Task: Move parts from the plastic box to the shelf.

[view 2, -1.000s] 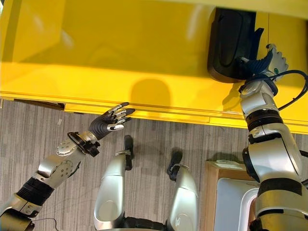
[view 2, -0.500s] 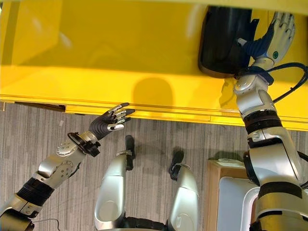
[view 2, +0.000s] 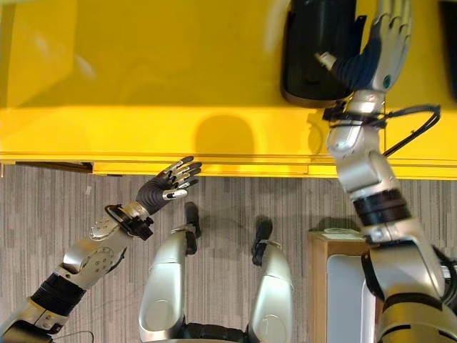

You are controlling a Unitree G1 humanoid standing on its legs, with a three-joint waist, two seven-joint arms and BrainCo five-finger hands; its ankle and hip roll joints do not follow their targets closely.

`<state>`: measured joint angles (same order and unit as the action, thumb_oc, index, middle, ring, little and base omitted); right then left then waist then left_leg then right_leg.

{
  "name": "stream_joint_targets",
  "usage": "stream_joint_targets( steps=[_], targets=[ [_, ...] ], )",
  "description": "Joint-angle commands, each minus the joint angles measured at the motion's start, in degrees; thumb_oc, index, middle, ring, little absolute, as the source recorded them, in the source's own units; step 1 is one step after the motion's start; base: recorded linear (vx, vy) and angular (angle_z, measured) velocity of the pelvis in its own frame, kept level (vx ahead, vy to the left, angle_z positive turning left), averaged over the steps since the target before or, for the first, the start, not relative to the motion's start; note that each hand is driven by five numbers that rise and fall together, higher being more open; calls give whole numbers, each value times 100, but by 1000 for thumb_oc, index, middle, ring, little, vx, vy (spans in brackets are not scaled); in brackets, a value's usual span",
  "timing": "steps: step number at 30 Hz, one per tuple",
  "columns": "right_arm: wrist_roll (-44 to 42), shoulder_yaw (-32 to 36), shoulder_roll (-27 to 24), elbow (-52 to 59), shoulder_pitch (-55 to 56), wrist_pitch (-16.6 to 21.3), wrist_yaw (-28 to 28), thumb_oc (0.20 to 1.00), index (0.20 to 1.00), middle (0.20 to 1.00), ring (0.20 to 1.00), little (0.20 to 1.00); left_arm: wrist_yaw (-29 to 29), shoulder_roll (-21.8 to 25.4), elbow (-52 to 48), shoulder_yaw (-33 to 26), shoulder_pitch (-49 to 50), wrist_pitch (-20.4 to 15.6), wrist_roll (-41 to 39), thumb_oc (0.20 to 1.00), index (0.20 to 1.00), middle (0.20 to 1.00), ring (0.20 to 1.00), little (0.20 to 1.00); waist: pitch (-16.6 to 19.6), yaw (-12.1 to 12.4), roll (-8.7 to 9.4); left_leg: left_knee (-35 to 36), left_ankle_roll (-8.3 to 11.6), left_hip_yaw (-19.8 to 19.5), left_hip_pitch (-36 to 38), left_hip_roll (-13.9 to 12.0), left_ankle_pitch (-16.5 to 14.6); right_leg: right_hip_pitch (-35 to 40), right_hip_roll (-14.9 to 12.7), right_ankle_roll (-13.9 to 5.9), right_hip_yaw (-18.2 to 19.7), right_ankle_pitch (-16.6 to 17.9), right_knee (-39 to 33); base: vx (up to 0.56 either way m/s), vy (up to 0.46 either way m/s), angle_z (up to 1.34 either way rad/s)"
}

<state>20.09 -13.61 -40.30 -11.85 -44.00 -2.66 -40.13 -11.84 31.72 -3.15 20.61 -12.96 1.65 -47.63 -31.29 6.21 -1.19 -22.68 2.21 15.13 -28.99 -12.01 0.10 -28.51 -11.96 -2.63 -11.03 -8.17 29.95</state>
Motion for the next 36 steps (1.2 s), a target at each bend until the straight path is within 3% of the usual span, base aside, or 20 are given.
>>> stream_joint_targets(
  steps=[1,8,10,19,24,28,32,33,36],
  targets=[
    [433,145,-84,359,9,459,279,1000,1000,1000,1000,1000,20,-228,-599,-68,73,-352,190,1000,1000,1000,1000,1000,150,-38,-55,69,2,6,485,200,-361,151,177,-260,-474,-139,299,12,40,-3],
    [2088,-548,-60,1218,325,1172,953,1000,1000,1000,1000,1000,-6,-317,-546,-120,156,-396,319,1000,1000,1000,1000,1000,150,-61,21,92,1,41,605,180,-342,312,166,-283,-480,-74,170,5,9,-1],
    [2025,-833,-133,1324,168,1274,1078,1000,1000,1000,1000,1000,-39,-296,-544,-107,177,-387,353,1000,1000,1000,1000,1000,150,-6,48,139,12,39,674,179,-317,412,176,-289,-513,-39,89,24,-43,6],
    [1977,-1187,-113,1499,233,1090,1178,1000,1000,1000,1000,1000,-120,-179,-742,-134,312,-364,429,1000,1000,1000,1000,1000,150,77,91,319,51,-10,958,208,-277,791,218,-308,-563,51,-262,8,-12,4],
    [2249,-1364,-108,1424,222,1243,1309,1000,1000,1000,1000,1000,-197,-139,-719,-128,321,-337,347,1000,1000,1000,1000,1000,150,85,90,399,69,-24,1109,202,-251,968,222,-316,-554,99,-414,0,0,0],
    [1952,-1567,-90,1346,267,1001,1742,1000,1000,1000,1000,1000,-241,-114,-723,-98,375,-352,378,1000,1000,1000,1000,1000,150,101,106,509,81,-22,1279,204,-229,1149,216,-332,-540,149,-583,0,0,0],
    [1475,-1797,6,1277,321,1140,2189,1000,1000,1000,1000,1000,-326,-123,-686,-112,423,-373,370,1000,1000,1000,1000,1000,150,115,127,687,118,-18,1571,181,-180,1469,200,-359,-550,218,-852,12,16,1],
    [779,-1884,99,1265,387,1374,2645,1000,1000,1000,1000,1000,-366,-148,-699,-144,500,-350,405,1000,1000,1000,1000,1000,202,132,123,814,137,-3,1773,171,-149,1685,167,-365,-563,261,-1028,48,64,2],
    [-7,-1918,228,1400,544,1246,3123,1000,1000,1000,1000,1000,-422,-192,-679,-161,599,-363,430,1000,1000,1000,1000,1000,300,136,122,943,152,14,1941,162,-120,1854,137,-367,-588,283,-1152,50,65,-1]
  ],
)
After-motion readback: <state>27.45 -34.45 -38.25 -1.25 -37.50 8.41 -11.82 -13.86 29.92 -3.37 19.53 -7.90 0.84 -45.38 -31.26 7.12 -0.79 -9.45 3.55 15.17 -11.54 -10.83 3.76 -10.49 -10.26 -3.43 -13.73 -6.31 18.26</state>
